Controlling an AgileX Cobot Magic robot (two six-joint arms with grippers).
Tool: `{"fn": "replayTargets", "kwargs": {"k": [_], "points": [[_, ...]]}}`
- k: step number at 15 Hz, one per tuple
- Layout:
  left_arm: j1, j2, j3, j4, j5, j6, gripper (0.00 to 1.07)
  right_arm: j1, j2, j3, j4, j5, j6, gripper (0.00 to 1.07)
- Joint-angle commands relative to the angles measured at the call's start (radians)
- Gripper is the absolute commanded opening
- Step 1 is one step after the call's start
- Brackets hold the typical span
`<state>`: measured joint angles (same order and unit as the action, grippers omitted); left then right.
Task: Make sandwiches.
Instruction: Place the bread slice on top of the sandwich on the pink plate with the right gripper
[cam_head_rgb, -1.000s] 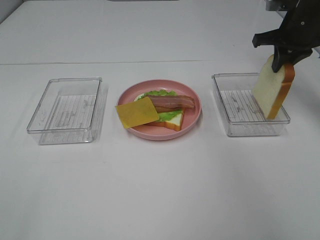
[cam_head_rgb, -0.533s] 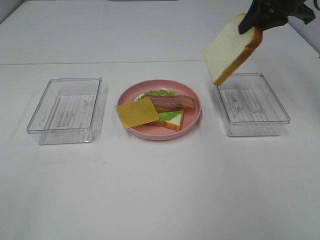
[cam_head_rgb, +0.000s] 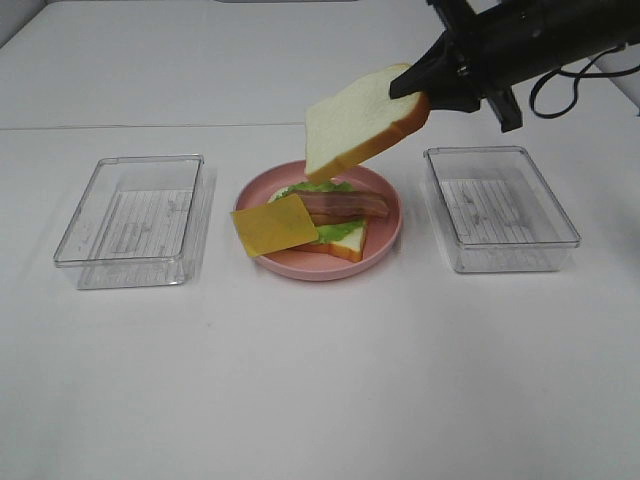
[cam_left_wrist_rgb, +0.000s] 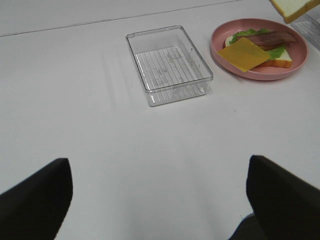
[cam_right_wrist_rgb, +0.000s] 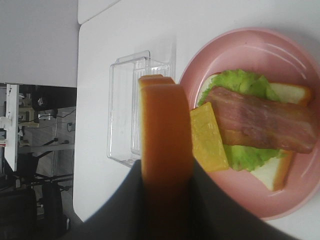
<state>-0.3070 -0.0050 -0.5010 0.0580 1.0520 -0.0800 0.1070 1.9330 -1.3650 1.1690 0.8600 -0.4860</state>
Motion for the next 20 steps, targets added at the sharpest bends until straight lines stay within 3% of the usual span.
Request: {"fn": "replayTargets", "kwargs": {"k": [1,4,9,16,20], "points": [[0.004,-0.008,0.003,0.0,-0.005,-0.001,0.89,0.067,0.009,0.034,0.072,-0.086,-0.042,0.0],[0.004,-0.008,0.003,0.0,-0.005,-0.001,0.89,0.123,0.06,0.034,0.174,-0.171,-0.051,0.0],[0.004,-0.008,0.003,0.0,-0.005,-0.001,0.89,0.122,0.179,0.033,0.365,-0.177,-0.068,0.0],[0.004,-0.008,0.003,0.0,-0.005,-0.001,0.89,0.121,0.243,0.033,0.335,-0.206,-0.07,0.0],[0.004,-0.008,0.003,0.0,-0.005,-0.001,0.89,0.121,0.243,0.033,0.292,-0.206,-0.07,0.45]]}}
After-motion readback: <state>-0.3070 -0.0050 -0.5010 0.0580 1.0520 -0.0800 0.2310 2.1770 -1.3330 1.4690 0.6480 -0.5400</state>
